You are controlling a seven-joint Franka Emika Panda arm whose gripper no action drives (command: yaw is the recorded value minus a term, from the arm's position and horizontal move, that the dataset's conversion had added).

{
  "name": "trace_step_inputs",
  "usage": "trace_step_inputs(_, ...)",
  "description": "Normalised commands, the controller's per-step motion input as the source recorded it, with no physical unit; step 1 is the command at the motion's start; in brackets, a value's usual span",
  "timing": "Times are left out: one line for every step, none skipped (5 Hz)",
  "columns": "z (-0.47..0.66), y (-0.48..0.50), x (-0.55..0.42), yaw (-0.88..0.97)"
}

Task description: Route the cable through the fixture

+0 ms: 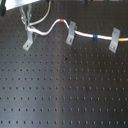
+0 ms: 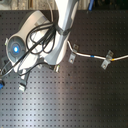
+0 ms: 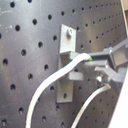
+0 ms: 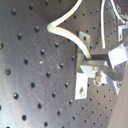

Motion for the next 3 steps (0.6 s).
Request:
trace_step_inputs(0.22, -0.297, -0.394, -0.24)
trace_step_inputs(0.32, -0.197, -0.425, -0.35)
trace_step_inputs(-0.03, -0.056, -0.097, 0.0)
